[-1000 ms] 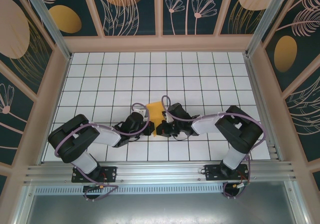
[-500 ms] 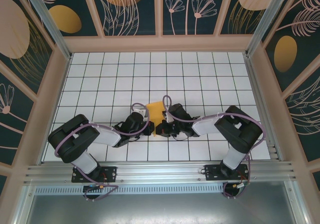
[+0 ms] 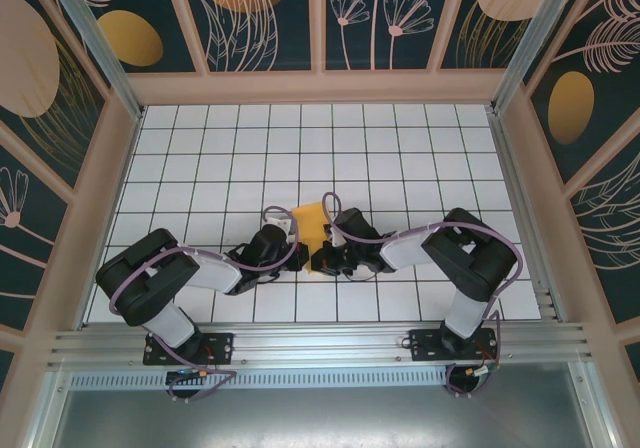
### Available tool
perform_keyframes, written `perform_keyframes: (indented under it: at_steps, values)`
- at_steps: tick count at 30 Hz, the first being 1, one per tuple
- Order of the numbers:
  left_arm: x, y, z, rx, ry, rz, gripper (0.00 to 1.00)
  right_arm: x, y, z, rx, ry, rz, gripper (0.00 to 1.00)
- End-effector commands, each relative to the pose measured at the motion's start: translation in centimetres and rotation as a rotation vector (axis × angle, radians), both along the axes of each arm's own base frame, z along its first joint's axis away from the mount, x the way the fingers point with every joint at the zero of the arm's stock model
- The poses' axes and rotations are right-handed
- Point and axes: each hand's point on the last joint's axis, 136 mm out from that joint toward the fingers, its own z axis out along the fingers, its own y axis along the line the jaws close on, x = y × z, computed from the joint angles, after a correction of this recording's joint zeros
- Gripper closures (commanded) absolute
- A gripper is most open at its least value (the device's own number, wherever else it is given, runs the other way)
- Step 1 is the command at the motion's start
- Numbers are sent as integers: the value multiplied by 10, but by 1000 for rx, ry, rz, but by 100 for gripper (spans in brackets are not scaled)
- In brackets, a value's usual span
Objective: Fold a paper plane with a square sheet of paper (pick it up from the middle)
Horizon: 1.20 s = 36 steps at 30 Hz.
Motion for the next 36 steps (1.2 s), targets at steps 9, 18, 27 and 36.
perform_keyframes:
  at_steps: [9,18,27,36]
  values:
    - [-15,8,-19,36,77,-16,100,-4,8,24,64,-40,28,94]
    - [-15,7,-19,34,79,-17,100,-9,7,0,29,18,25,94]
    - [-15,8,-19,37,79,-15,100,-20,-23,-47,-166,90,-19,95]
    - [-15,9,-18,37,76,-10,100,-9,5,2,-67,-13,34,95]
